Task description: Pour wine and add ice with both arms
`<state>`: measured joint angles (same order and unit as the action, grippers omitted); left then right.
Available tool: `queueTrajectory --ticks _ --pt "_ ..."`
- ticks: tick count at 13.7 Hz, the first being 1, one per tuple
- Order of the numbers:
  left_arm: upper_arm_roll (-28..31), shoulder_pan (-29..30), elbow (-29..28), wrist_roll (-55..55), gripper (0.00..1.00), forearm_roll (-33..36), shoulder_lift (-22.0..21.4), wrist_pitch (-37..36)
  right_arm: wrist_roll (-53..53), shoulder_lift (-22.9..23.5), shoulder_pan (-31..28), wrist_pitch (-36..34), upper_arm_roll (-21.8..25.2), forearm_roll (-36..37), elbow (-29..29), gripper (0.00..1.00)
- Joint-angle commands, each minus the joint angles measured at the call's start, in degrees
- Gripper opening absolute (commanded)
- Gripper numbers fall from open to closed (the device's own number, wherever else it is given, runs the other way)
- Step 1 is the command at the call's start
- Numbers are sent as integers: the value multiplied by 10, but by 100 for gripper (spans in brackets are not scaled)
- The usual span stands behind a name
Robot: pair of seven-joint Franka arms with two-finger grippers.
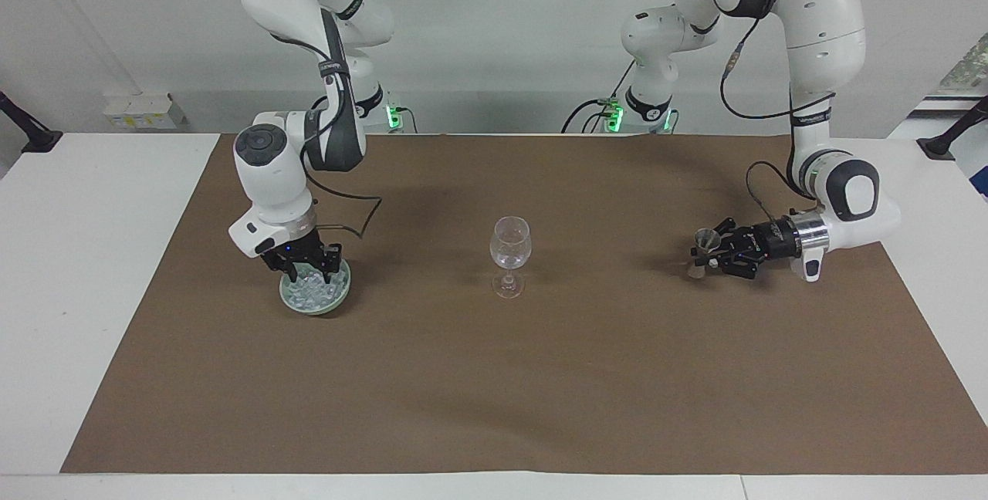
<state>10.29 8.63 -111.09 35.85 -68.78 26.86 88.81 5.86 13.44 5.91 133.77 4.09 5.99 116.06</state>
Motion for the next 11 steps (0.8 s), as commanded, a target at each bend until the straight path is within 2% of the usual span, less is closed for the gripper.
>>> queueTrajectory --ticks 1,2,3,5,6,11 --pt "2 3 -10 -17 0 0 -3 0 -13 3 5 12 0 8 4 61" --pt "2 3 -10 -24 0 7 -3 0 -13 3 8 12 0 8 3 59" --pt "3 3 -10 -25 0 14 -3 0 -10 3 7 13 0 8 3 47" --pt "8 3 -10 -25 0 14 -2 0 -7 4 8 13 0 8 1 12" --pt "8 3 -10 -25 0 11 -1 0 -5 4 8 13 0 8 1 0" --pt "9 2 -14 -34 0 9 2 0 -6 -5 7 11 0 13 0 0"
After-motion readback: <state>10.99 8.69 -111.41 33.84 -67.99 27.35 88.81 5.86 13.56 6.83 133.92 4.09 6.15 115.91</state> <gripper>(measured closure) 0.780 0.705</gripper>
